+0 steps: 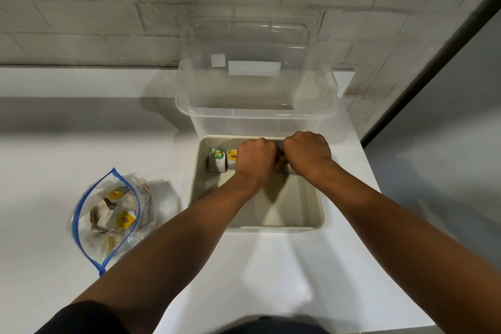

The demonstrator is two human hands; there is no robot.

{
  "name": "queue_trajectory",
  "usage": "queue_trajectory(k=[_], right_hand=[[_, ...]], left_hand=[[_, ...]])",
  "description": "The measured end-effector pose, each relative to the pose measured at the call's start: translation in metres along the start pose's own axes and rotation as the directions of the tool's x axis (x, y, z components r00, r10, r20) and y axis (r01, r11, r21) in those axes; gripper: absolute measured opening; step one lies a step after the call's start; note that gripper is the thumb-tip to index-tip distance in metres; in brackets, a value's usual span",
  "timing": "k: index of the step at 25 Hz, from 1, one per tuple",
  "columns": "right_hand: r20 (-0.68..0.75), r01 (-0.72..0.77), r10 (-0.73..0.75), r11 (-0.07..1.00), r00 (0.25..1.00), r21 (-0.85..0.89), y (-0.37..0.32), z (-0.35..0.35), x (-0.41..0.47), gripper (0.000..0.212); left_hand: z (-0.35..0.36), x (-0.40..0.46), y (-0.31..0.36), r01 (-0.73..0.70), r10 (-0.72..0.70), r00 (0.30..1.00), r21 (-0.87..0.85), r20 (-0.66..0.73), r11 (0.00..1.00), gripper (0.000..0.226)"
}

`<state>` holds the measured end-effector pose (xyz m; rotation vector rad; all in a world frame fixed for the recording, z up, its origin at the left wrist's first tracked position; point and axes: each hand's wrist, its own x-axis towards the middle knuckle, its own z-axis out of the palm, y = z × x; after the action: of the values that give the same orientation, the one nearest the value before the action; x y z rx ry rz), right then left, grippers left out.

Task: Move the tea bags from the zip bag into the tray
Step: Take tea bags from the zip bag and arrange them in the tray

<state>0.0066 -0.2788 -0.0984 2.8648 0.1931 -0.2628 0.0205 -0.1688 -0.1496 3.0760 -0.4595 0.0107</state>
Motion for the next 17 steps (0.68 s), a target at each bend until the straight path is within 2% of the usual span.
queue_trajectory(k=[7,11,17], right_hand=[[0.097,-0.001,0.001,1.000,0.995,-0.007,-0.003,-0.002,0.006,0.019],[0.041,-0.039,0.039,0.999,0.998,0.001,-0.010,0.002,0.007,0.020],[-0.054,-0.010,0.010,1.000,0.998,-0.001,-0.005,0.004,-0.006,0.018]], left_hand=[[-0.004,0.001,-0.001,-0.067,0.067,0.998,0.058,0.016,0.996,0.017],[-0.004,-0.001,-0.001,-0.073,0.072,0.997,0.077,0.014,0.994,0.017],[0.004,0.001,-0.007,-0.087,0.087,0.996,0.081,0.002,0.993,0.020]])
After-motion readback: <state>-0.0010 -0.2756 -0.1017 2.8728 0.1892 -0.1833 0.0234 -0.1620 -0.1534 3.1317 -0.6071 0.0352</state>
